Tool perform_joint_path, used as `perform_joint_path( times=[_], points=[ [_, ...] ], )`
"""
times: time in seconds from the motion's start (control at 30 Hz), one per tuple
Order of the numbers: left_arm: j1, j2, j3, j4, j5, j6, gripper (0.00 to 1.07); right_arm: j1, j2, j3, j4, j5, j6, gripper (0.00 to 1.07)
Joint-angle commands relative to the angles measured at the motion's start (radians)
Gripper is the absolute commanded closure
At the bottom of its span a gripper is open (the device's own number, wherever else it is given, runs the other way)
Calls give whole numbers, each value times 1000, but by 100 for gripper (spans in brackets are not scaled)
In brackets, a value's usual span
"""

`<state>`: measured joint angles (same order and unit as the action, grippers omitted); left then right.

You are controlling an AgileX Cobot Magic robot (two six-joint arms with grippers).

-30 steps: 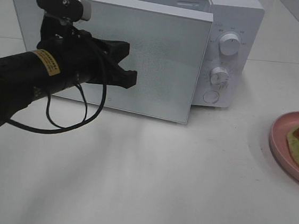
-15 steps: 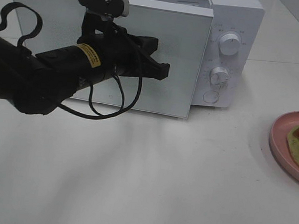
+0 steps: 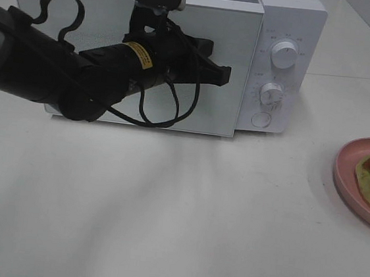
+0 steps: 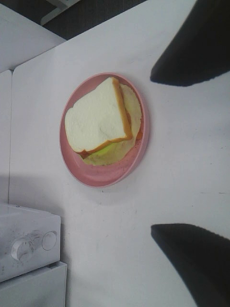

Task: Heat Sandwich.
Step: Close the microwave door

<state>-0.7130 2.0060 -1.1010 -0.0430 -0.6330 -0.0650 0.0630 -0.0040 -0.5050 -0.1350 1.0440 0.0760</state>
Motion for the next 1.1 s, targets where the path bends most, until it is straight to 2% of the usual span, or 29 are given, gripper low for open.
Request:
perform_joint_path(
  times=[0.03,0.17,0.47,1.1],
  points=[
    [3,20,-59,-29,36,11,107,-6,-26,1,-1,-5,-7,31],
    [3,49,-124,-29,68,37,107,-6,-26,1,-1,-5,-7,31],
    [29,102,-243,-37,143,53,107,-6,-26,1,-1,-5,-7,31],
    [26,90,-231,-31,144,52,107,-6,-26,1,-1,-5,-7,31]
  ],
)
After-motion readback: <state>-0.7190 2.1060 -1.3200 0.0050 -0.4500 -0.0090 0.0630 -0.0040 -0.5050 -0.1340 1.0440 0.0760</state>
